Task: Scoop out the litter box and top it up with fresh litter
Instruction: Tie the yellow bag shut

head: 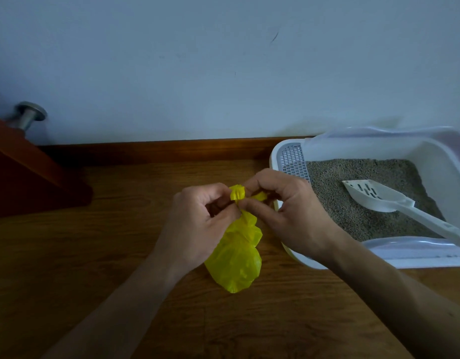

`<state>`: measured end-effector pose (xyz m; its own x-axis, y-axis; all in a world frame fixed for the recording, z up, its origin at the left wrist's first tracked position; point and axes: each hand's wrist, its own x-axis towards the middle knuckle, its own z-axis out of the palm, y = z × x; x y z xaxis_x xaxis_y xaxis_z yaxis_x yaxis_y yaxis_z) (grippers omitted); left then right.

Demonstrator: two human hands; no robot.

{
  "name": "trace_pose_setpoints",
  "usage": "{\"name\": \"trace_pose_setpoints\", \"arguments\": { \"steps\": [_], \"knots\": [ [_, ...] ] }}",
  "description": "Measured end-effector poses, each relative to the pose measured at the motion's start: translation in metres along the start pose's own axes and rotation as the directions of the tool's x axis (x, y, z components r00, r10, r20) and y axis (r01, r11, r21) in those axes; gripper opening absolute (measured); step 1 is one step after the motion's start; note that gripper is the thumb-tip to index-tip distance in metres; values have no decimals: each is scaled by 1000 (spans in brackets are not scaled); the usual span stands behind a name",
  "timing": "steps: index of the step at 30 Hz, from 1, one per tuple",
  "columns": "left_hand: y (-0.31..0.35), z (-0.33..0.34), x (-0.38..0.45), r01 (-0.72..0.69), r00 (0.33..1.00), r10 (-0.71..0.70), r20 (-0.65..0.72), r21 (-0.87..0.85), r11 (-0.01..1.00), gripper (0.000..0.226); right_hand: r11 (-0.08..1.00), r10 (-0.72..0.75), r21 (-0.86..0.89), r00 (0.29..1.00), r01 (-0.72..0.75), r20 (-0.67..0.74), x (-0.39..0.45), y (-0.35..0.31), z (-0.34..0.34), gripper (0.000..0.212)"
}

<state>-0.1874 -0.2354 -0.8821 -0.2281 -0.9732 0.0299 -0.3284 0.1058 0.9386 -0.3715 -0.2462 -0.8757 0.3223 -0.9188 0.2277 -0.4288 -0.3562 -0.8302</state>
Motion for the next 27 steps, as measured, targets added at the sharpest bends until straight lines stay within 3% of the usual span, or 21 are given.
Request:
{"name": "trace_pose_setpoints", "arguments": {
  "steps": [5,7,13,17,20,27],
  "knots": [
    [0,0,-2,46,997,-47,67,10,999,12,996,85,-17,996,-85,-2,2,3,2,21],
    [3,0,-2,80,992,-73,103,-64,995,7,995,98,-1,995,-98,5,2,2,1,20],
    [8,4,1,177,984,-166,67,-216,960,30,990,122,69,993,-121,-8,1,-4,5,21],
    [7,1,1,224,973,-231,20,-327,918,15,957,195,221,981,-186,-19,-1,0,5,13],
    [8,0,-1,260,958,-286,-13,-378,889,8,949,232,231,972,-216,-45,-3,0,2,7],
    [6,1,-6,221,962,-267,-65,-393,893,11,847,418,282,893,-450,169,-2,-13,-7,19]
  ]
}}
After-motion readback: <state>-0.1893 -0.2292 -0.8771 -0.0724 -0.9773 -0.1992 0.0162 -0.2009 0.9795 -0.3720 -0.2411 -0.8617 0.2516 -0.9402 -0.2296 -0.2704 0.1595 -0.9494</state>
